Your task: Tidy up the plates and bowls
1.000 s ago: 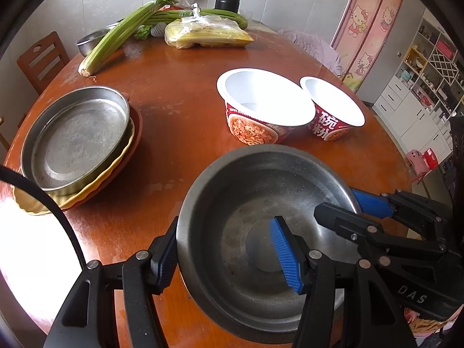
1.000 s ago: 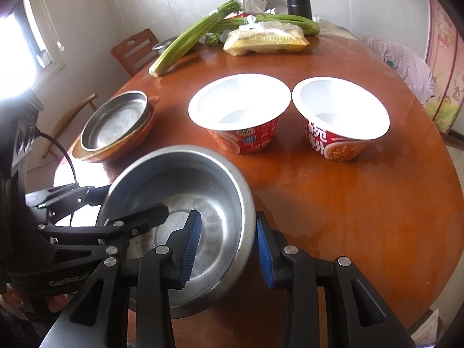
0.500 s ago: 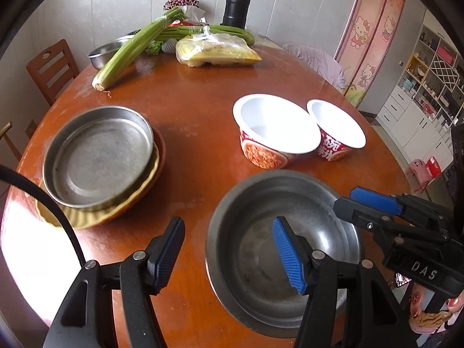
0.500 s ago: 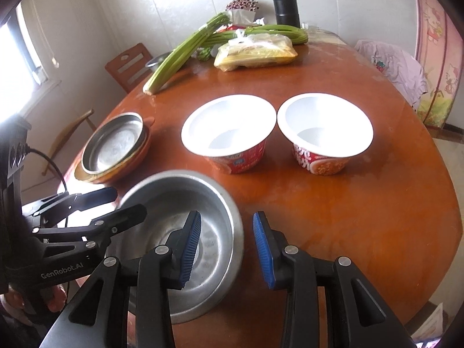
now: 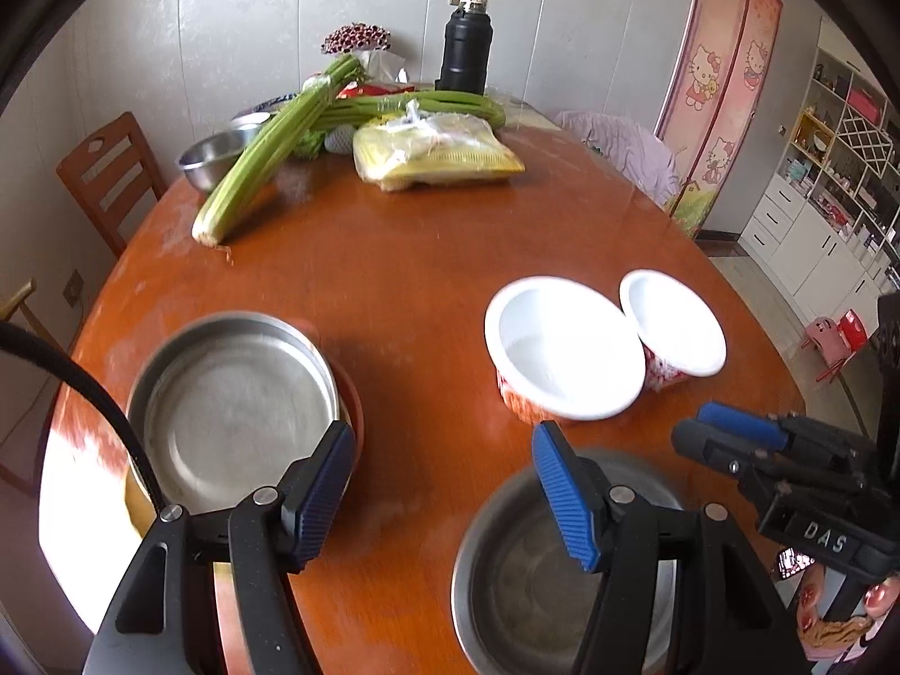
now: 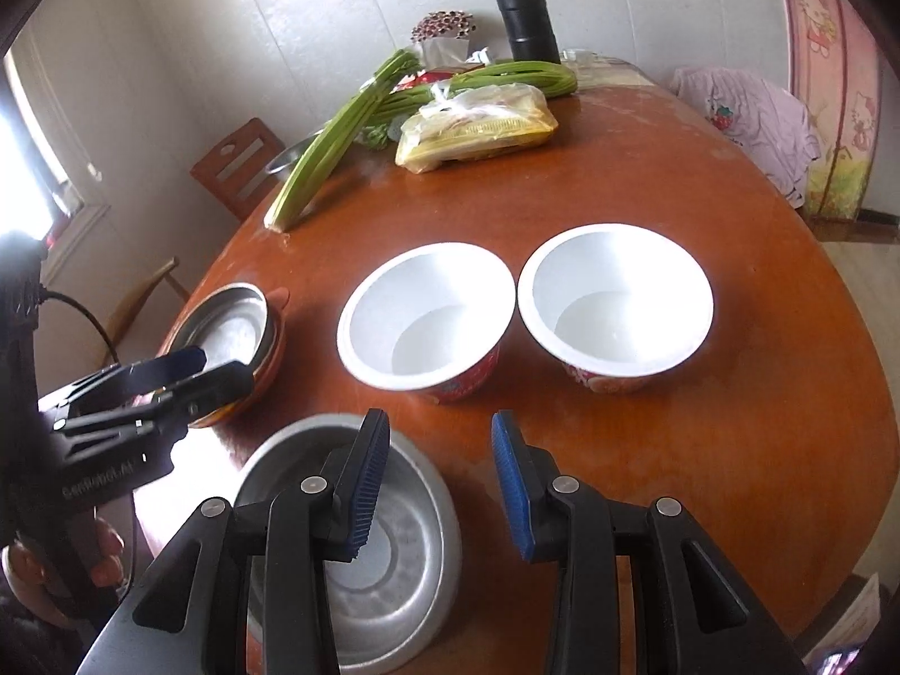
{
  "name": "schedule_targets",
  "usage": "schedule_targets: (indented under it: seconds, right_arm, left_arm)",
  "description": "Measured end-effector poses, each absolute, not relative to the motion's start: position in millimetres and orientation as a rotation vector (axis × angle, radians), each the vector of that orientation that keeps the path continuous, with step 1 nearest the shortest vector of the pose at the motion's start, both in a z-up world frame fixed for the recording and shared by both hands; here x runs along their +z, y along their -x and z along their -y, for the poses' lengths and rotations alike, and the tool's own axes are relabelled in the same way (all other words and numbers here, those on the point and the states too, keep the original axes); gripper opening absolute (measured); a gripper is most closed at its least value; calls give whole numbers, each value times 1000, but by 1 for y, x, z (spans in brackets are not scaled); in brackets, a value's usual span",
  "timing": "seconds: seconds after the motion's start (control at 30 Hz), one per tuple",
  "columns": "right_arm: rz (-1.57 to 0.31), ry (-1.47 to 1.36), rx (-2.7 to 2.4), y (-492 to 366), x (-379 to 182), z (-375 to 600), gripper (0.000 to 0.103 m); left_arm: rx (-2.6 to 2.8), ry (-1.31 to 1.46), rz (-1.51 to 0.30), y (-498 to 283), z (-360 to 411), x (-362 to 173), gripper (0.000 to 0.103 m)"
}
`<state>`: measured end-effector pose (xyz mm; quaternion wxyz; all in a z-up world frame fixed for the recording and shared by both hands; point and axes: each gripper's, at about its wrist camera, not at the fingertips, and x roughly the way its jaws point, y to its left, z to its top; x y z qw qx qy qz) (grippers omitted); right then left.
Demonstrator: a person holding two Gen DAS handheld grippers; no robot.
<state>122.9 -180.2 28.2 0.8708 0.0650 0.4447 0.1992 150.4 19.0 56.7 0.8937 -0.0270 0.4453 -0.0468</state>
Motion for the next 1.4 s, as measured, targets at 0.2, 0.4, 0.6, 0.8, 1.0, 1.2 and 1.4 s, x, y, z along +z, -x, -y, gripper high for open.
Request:
schedule_targets:
  seconds: [0.2, 0.4, 0.6, 0.8, 1.0, 1.2, 1.4]
  right_arm:
    - [-971, -173, 410, -138, 21, 183, 39]
    - [-991, -221, 404, -151, 18, 183, 39]
    - [-1003, -219, 399, -161, 15, 175, 39]
    - [-1021, -203, 385, -171, 8, 168, 39]
    - [-1032, -200, 375, -180, 3, 167, 39]
    - [-1044, -198, 366, -189, -4, 167, 39]
    - [-1046, -189, 370, -194, -7, 166, 39]
  left_arm:
    - [-121, 30, -930, -178, -15, 60, 65]
    - [-157, 12, -960, -205, -6, 54, 65]
    - [-186, -1, -990, -227, 1, 45, 65]
    - [-207, -9, -1022, -239, 6, 35, 65]
    - [-226, -12, -1047, -249, 13, 24, 65]
    - [-232, -9, -1067, -257, 19, 14, 65]
    - [-252, 19, -1097, -263, 19, 5, 52]
